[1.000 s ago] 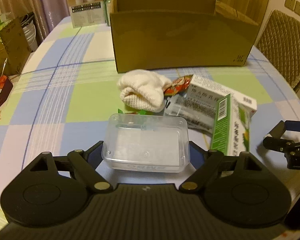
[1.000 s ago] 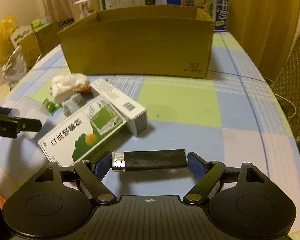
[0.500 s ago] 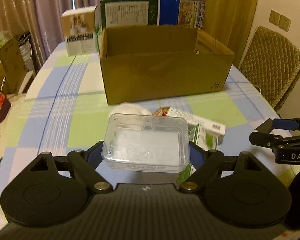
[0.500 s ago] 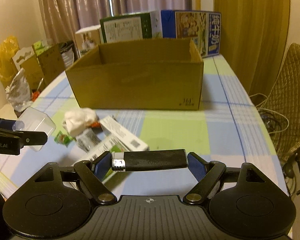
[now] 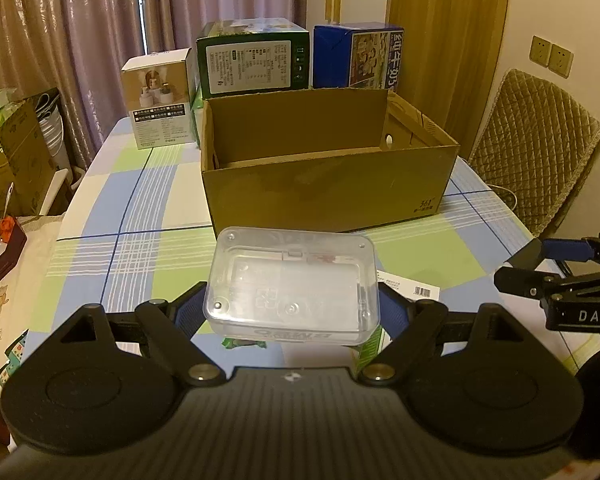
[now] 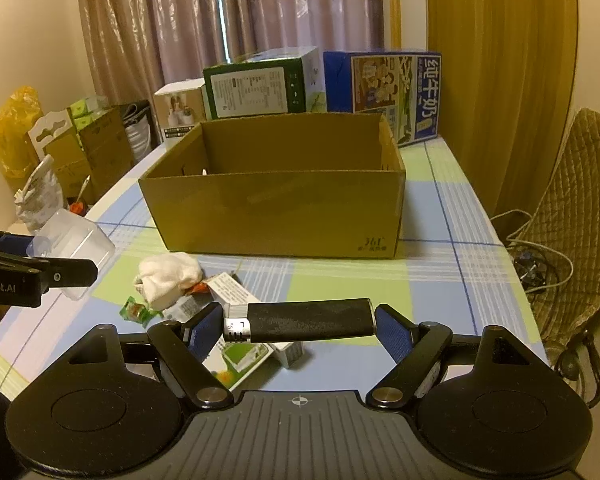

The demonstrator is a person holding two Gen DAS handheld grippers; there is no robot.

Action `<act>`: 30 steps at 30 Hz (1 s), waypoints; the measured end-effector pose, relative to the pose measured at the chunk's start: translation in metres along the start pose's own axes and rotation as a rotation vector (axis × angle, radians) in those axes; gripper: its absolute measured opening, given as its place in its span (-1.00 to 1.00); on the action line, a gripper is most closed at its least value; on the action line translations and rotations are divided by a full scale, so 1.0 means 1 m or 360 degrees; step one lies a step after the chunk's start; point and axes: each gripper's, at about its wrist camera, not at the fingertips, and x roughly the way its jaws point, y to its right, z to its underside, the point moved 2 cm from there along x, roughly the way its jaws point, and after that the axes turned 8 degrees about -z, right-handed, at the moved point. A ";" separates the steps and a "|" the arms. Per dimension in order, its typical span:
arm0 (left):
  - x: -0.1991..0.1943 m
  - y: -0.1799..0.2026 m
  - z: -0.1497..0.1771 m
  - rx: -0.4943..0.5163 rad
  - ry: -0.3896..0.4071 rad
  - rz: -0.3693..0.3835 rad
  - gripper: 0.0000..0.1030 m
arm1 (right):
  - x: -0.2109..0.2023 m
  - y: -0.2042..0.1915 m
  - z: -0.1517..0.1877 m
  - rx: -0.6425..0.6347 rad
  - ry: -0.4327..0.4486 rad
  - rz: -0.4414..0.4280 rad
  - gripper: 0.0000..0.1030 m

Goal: Organize objects
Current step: 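Carry the lighter and clear container into the box and release both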

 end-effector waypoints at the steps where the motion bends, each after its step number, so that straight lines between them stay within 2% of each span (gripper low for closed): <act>1: 0.000 0.000 0.000 0.0004 0.0000 0.0002 0.61 | 0.000 0.000 -0.001 0.0001 0.0000 -0.0001 0.53; 7: 0.007 0.003 -0.013 0.0069 -0.0001 0.0029 0.61 | 0.004 0.003 -0.020 -0.0003 -0.0006 -0.0042 0.53; 12: 0.023 -0.001 -0.046 0.0094 -0.0005 0.0082 0.61 | 0.014 0.021 -0.066 -0.0008 0.0019 -0.0051 0.53; 16: 0.038 -0.007 -0.082 0.0109 0.0017 0.0069 0.61 | 0.026 0.034 -0.110 -0.0014 0.0048 -0.0036 0.53; 24: 0.091 -0.009 -0.152 0.0099 0.0003 0.0064 0.61 | 0.087 0.057 -0.177 0.0092 0.0019 -0.0065 0.53; 30: 0.139 -0.013 -0.170 0.0078 -0.0069 0.0058 0.61 | 0.132 0.074 -0.189 0.0207 -0.0050 -0.0091 0.53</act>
